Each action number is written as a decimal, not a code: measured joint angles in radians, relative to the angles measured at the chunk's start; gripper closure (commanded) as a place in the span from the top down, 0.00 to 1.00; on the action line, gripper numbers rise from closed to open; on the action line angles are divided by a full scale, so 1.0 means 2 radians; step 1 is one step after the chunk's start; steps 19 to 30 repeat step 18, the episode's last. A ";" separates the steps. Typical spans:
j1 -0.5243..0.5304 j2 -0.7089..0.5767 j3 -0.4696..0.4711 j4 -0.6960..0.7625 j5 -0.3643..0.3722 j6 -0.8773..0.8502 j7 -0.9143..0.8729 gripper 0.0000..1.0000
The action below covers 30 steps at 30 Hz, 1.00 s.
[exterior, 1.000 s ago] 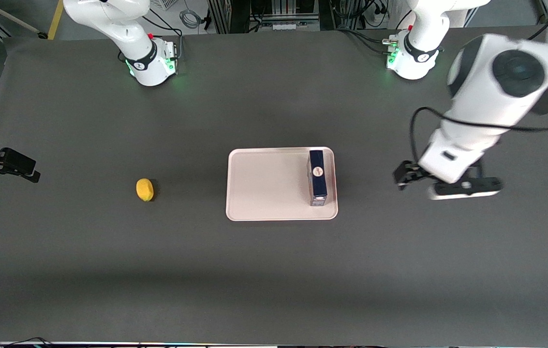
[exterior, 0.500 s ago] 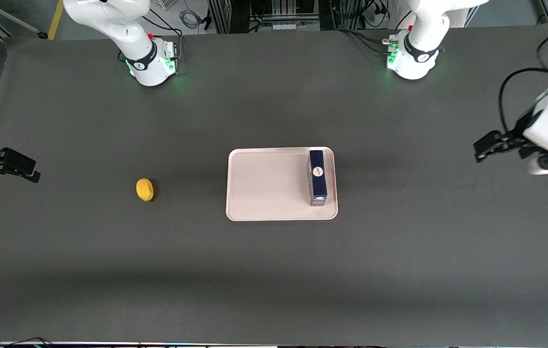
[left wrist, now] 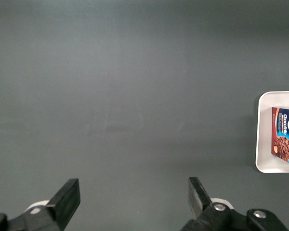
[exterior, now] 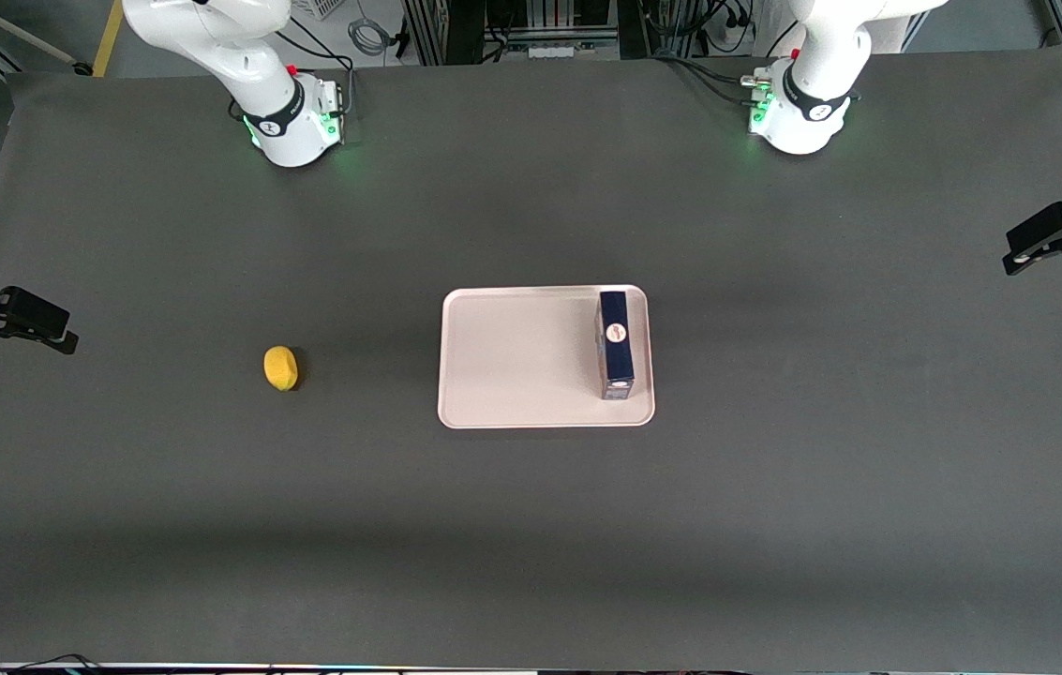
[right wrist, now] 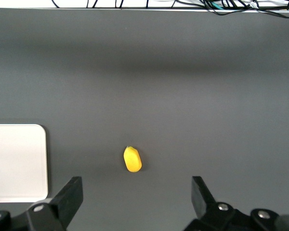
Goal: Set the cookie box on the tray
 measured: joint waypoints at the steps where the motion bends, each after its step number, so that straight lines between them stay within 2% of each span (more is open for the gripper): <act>1: 0.000 0.000 0.000 0.000 0.000 -0.001 0.000 1.00; 30: -0.002 0.000 -0.006 0.000 -0.001 -0.001 0.002 1.00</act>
